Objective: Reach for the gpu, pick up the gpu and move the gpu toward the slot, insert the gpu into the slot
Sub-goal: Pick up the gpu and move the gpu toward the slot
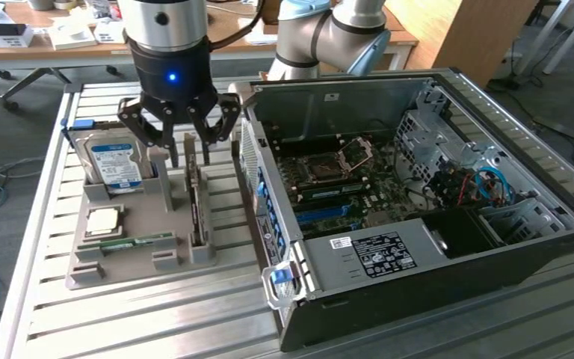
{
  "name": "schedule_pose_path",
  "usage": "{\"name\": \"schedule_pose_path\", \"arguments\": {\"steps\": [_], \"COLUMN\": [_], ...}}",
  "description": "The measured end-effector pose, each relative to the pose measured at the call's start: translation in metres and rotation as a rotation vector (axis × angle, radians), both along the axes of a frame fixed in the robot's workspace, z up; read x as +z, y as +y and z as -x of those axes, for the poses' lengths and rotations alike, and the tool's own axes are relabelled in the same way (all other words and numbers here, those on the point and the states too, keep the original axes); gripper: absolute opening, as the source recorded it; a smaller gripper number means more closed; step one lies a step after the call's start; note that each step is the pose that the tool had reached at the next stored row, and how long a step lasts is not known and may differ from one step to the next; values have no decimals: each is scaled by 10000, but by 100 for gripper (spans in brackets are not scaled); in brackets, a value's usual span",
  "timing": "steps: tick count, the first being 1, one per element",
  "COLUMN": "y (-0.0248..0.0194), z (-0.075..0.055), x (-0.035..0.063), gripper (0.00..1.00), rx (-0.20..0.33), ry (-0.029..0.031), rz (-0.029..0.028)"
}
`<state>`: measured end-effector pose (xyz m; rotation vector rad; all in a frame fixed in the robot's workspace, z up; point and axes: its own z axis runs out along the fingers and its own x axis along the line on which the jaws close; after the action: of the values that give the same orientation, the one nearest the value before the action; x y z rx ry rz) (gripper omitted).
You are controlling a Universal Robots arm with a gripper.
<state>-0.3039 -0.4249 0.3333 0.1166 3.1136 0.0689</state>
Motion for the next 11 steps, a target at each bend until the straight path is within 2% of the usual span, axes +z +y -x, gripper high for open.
{"name": "schedule_pose_path", "arguments": {"steps": [11], "y": [0], "z": [-1], "x": [-186], "gripper": [47], "rx": [1], "ry": [1], "rz": [11]}}
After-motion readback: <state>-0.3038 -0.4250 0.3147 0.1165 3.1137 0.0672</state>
